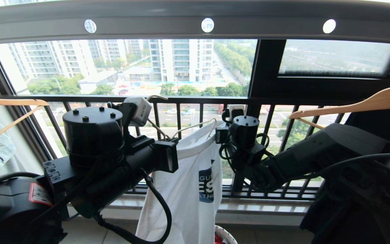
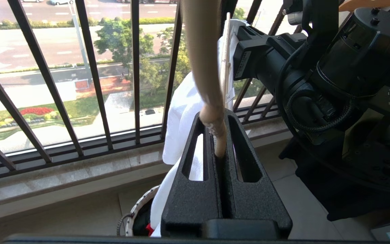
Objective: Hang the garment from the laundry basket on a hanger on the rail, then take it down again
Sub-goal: Take the clothes off the clothes rack
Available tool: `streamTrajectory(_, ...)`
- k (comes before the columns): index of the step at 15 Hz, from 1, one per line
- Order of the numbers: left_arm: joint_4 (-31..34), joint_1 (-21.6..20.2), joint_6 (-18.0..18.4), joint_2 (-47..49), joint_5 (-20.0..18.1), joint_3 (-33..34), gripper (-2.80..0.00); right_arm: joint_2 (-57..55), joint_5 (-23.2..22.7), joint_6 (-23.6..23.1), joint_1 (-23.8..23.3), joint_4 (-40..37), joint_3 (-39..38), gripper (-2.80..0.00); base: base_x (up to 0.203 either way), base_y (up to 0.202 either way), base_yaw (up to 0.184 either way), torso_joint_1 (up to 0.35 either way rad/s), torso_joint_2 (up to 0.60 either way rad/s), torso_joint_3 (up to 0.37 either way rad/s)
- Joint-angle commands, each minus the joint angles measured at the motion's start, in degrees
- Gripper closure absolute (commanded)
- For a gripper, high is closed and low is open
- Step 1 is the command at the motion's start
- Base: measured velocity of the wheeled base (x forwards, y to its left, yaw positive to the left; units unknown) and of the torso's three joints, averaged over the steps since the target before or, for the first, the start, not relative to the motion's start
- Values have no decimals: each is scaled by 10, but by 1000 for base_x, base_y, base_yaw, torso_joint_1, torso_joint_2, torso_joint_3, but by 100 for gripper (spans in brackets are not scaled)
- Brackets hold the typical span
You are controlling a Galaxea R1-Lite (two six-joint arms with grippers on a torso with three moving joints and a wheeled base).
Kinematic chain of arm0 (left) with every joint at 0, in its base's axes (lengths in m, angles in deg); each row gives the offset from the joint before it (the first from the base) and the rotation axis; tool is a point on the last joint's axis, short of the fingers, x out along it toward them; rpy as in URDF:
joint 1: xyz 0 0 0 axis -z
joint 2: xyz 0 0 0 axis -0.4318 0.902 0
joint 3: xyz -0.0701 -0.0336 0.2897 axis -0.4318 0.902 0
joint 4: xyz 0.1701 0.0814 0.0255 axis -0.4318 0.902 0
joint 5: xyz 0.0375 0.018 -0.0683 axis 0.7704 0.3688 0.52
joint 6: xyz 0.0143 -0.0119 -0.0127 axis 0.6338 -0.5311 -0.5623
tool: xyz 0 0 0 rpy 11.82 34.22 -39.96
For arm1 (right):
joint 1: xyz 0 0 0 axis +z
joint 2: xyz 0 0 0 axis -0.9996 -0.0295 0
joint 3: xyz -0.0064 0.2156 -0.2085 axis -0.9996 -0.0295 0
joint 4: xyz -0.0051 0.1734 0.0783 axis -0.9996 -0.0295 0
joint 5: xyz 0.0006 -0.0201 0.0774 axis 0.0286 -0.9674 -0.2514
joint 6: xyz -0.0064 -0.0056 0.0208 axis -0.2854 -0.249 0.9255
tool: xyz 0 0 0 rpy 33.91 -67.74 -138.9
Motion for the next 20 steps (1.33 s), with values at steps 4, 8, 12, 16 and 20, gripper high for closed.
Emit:
streamTrajectory(4,-4,0,-2,0,11,-1,0,0,2,-1,35,10,-29,0,0,0,0,0,0,0)
streamTrajectory(8,-8,0,-9,-1,11,-2,0,0,2,-23,72,47,-60,0,0,0,0,0,0,0)
streamTrajectory(12,-15,0,-8,-1,9,0,0,0,3,-38,58,68,-47,0,0,0,0,0,0,0)
streamTrajectory(16,-14,0,-7,-3,9,2,0,-3,3,-38,24,64,-19,0,0,0,0,0,0,0)
streamTrajectory(20,-15,0,-7,-7,9,2,0,-12,1,-38,-12,56,10,0,0,0,0,0,0,0)
